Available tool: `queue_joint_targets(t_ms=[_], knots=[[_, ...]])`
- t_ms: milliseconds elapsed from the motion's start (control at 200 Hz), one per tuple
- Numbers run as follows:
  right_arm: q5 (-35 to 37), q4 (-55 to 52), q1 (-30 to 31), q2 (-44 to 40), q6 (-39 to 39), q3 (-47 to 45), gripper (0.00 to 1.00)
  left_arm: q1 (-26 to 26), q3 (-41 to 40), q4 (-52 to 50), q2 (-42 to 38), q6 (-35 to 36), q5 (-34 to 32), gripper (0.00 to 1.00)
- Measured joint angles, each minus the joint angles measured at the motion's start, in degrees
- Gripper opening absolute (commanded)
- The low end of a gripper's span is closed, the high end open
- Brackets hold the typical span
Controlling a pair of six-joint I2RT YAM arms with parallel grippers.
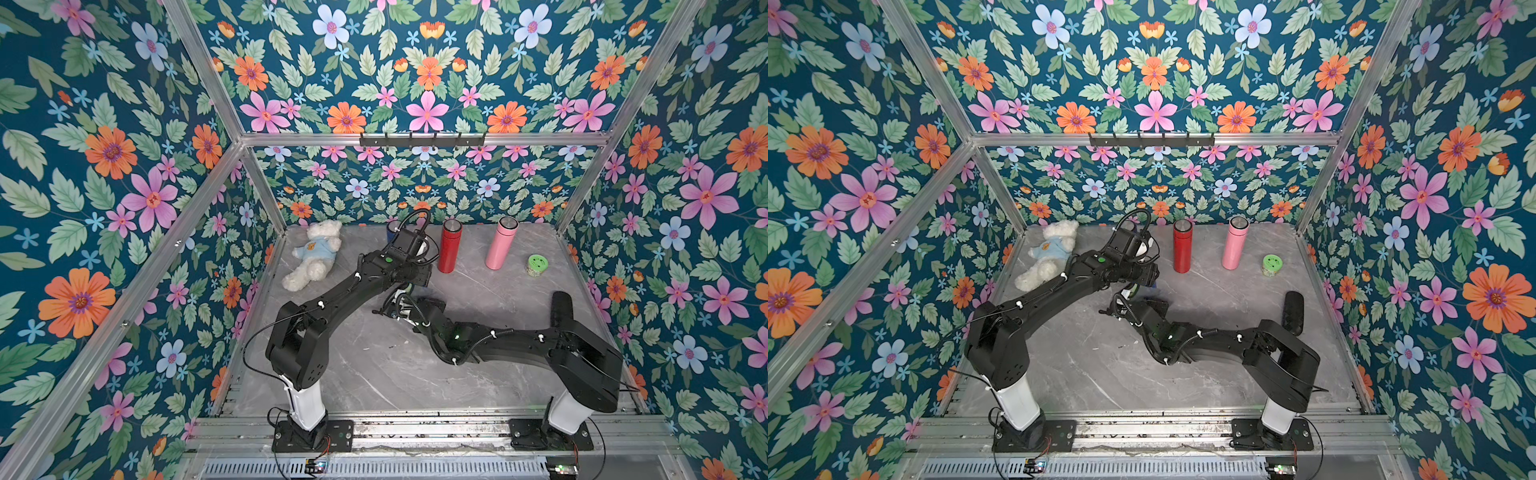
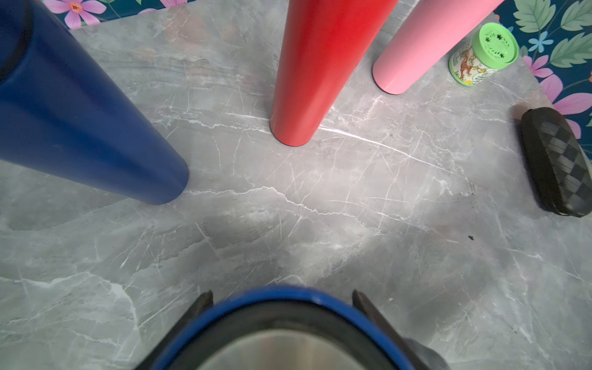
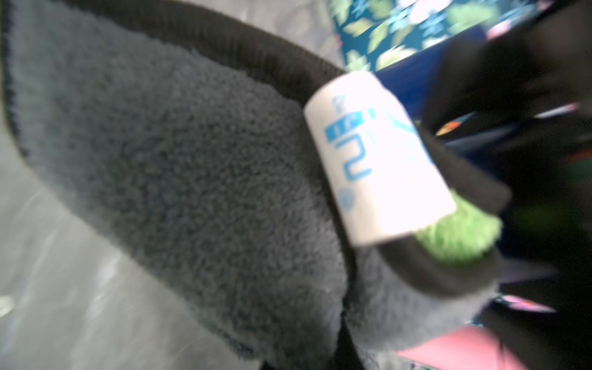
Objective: Wipe the surface of the thermos
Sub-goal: Wipe the dirt from the surface of the thermos.
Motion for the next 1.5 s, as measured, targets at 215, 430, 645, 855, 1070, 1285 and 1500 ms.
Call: queue_joint_targets(t_ms=[215,430,645,855,1070,1285,1500], knots=[[3.1,9.2,0.9,0.3,-7.1,-1.3,0.0,0.0,0.3,-0.2,0.3,0.0,0.0,0.0],[4.3,15.7,2.7,8.6,-5.4,-4.0,0.0,0.0,0.4,-0.4,0.3,0.0,0.0,0.0],[5.6,17.4,4.6,16.8,-4.0,-3.7,0.0,0.0,-0.2,-0.5,-0.2,0.3,0.0,0.0],[7.0,23.5,3.8,16.3,-11.4,-1.7,0.0,0.0,-0.5,-0.4,-0.3,0.5,0.0,0.0],[6.7,36.6,1.5,14.7,-25.3,1.2,0.0,0.0,-0.5,0.0,-0.2,0.9,0.0,0.0],[5.4,41.0,0.7,13.9,-29.7,-1.0,0.0,-0.1,-0.8,0.7,-0.2,1.6,-0.1,0.0],[5.9,43.0,0.7,17.9,-23.3,-5.2,0.0,-0.1,-0.7,2.0,0.0,1.4,0.4,0.0]])
